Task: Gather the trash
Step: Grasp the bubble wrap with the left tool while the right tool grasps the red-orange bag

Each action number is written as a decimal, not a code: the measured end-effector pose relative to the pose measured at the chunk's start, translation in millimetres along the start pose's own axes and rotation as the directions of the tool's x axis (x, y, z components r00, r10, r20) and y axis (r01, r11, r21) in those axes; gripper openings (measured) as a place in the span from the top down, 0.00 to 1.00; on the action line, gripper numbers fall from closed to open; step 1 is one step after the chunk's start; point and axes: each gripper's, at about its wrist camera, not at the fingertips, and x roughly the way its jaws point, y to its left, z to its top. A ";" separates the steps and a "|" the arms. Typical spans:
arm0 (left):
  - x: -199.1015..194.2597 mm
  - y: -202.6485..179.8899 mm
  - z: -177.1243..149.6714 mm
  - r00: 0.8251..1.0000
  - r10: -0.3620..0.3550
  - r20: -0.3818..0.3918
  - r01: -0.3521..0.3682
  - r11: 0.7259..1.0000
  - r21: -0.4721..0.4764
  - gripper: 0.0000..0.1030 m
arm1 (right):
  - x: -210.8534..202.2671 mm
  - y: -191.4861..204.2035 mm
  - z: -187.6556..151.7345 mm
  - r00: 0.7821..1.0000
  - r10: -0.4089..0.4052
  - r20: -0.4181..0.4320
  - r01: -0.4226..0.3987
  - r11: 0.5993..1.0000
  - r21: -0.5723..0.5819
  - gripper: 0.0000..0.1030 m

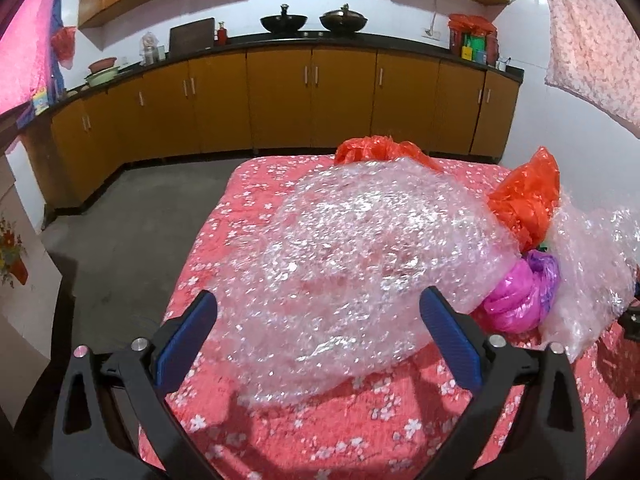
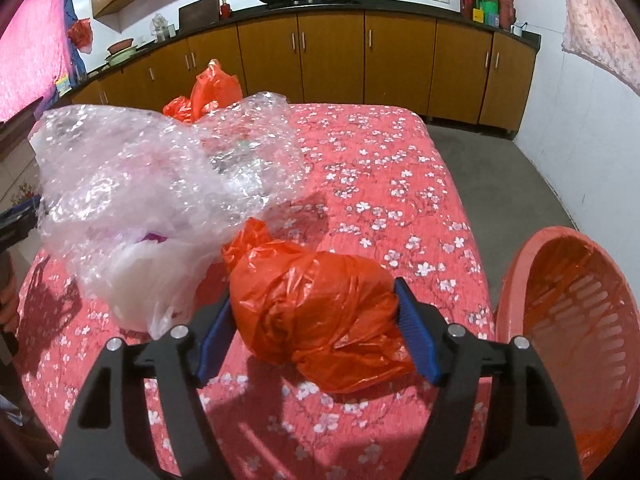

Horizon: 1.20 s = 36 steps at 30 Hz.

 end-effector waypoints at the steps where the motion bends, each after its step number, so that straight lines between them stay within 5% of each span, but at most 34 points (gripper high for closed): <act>1: 1.0 -1.2 0.8 1.000 -0.003 -0.006 0.003 1.000 0.007 0.24 | -1.6 0.1 -1.0 1.000 -0.001 -0.001 0.001 1.000 0.000 0.30; 3: 2.0 -3.9 0.3 1.000 -0.019 -0.025 0.019 1.000 0.018 0.47 | -2.7 -0.8 -1.8 1.000 -0.001 -0.002 0.001 1.000 0.000 0.30; 9: -7.1 -7.6 -7.0 0.998 -0.047 -0.029 0.048 0.998 0.030 0.85 | -10.1 -1.7 -5.6 1.000 0.003 0.006 -0.003 1.000 0.003 0.32; 36: -85.7 -25.6 6.3 0.993 -0.009 0.118 0.009 1.000 0.000 0.91 | -83.7 -31.6 -28.8 0.995 -0.029 0.092 0.023 0.998 0.066 0.32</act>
